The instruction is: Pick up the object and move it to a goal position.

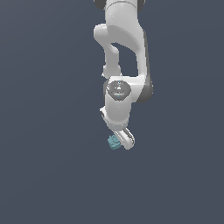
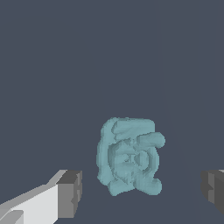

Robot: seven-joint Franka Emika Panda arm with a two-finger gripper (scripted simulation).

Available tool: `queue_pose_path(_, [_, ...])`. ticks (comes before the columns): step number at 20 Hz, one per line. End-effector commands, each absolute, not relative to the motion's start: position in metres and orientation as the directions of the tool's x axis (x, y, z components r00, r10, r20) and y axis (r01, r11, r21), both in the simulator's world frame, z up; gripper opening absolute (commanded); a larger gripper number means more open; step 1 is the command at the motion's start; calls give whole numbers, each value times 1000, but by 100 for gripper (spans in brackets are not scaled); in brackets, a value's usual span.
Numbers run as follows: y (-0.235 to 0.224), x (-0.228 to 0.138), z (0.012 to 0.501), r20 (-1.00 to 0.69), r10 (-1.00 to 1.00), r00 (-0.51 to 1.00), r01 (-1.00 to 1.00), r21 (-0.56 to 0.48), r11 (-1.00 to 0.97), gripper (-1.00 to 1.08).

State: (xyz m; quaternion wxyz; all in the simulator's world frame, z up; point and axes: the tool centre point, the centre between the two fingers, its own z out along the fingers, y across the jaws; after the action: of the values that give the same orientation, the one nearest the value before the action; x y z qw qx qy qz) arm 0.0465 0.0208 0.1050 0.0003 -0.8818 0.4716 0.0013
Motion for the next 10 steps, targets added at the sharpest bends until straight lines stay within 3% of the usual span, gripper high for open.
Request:
queue_pose_path(1, [21, 48, 103, -1, -849, 528, -849, 0, -528, 100])
queue_pose_path(10, [21, 49, 101, 0, -864, 503, -864, 0, -503, 100])
